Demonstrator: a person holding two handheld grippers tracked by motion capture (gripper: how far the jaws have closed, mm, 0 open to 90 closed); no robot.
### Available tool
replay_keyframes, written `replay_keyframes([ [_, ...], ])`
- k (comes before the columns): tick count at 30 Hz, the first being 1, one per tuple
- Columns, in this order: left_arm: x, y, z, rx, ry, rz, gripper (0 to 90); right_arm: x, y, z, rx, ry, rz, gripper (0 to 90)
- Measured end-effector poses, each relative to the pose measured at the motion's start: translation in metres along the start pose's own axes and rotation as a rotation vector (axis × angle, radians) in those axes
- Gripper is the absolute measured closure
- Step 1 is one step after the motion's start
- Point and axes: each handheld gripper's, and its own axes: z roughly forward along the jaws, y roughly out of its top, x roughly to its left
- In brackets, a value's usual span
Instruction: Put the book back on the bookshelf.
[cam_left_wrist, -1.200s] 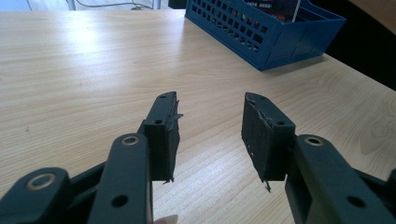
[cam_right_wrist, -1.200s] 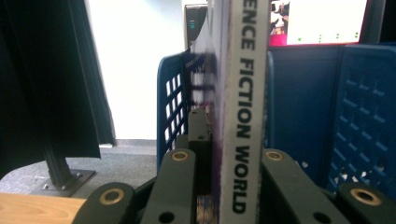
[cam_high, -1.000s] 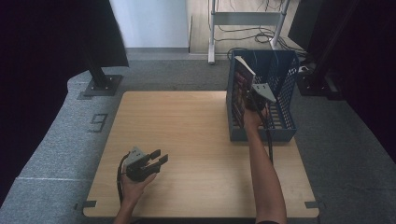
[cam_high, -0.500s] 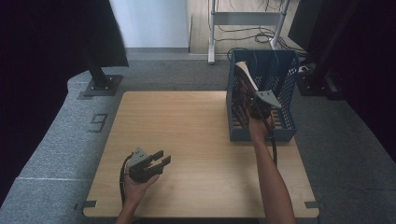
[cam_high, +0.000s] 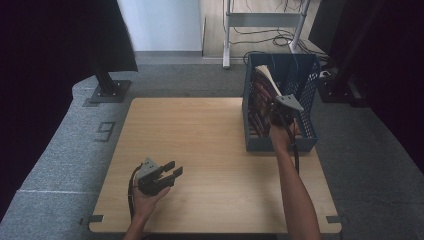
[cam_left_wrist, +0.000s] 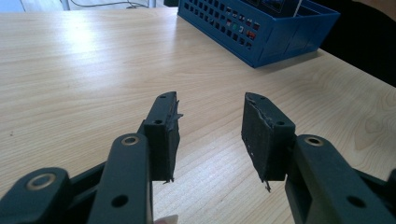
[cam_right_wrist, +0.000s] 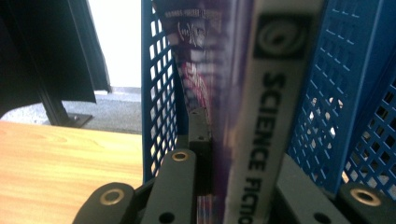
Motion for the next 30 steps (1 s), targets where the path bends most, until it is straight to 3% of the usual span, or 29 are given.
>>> replay_keyframes([
  [15, 0.008, -0.002, -0.001, -0.006, 0.014, -0.018, 56.5, 0.006, 0.009, 0.02, -0.093, -0.044, 0.088, 81.8],
  [21, 0.009, -0.001, -0.003, -0.01, 0.018, -0.022, 56.5, -0.001, 0.009, 0.03, -0.111, -0.077, 0.158, 81.8],
  [30, 0.008, -0.001, -0.004, -0.013, 0.017, -0.019, 56.6, -0.001, 0.005, 0.025, -0.118, -0.091, 0.16, 81.8],
])
